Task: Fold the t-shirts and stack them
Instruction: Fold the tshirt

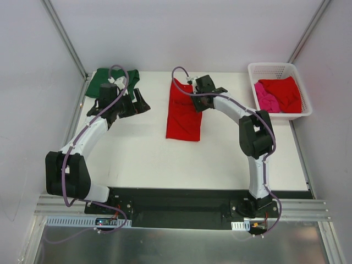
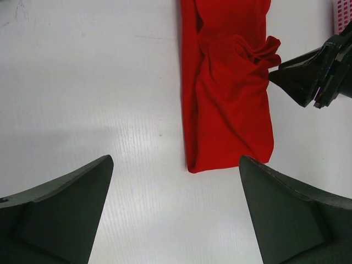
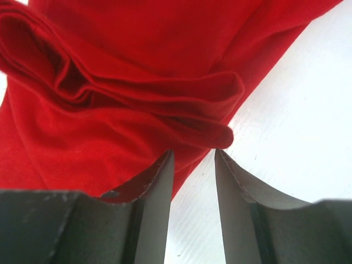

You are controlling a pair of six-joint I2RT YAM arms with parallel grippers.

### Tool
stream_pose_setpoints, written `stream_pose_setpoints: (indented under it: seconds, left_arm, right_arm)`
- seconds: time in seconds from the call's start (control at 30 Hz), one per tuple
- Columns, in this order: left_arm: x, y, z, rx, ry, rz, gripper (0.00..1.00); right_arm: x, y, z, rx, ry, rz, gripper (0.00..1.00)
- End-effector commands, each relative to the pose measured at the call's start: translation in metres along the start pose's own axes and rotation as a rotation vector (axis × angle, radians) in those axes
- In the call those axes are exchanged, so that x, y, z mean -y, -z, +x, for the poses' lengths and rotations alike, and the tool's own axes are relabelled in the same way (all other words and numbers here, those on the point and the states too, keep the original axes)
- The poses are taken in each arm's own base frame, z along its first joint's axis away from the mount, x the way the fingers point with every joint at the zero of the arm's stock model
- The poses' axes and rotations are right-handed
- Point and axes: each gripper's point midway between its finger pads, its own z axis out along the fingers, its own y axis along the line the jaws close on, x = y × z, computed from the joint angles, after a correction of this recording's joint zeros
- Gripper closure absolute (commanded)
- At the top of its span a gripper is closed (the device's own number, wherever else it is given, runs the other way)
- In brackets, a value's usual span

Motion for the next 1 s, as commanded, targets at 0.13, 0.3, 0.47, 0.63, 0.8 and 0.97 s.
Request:
stream_pose_setpoints:
  seconds: [0.13,0.3,0.47,0.63,0.8,0.97]
  left_arm:
    - [0.006,-0.005,-0.007,0.016,-0.024,0.029,0.01]
    - [0.005,-0.007,-0.006,0.012,-0.024,0.027,0.01]
    - [0.004,-0.008,-0.006,0.011,-0.025,0.022,0.01]
    - [0.003,-0.009,-0.005,0.009,-0.023,0.021,0.01]
    - [0.002,-0.010,-0.005,0.006,-0.021,0.018,0.01]
    - [0.002,-0.011,-0.005,0.004,-0.020,0.017,0.01]
  right_arm:
    - [0.013,0.004,-0.027,0.039,0.033,0.012,0.61]
    - [0.014,-0.003,-0.024,0.026,0.032,0.002,0.61]
    - [0.012,-0.006,-0.023,0.023,0.027,-0.016,0.61]
    - [0.011,-0.009,-0.021,0.013,0.026,-0.023,0.61]
    - [0.006,-0.012,-0.018,0.004,0.025,-0.054,0.61]
    - [0.005,-0.015,-0.017,0.001,0.012,-0.071,0.61]
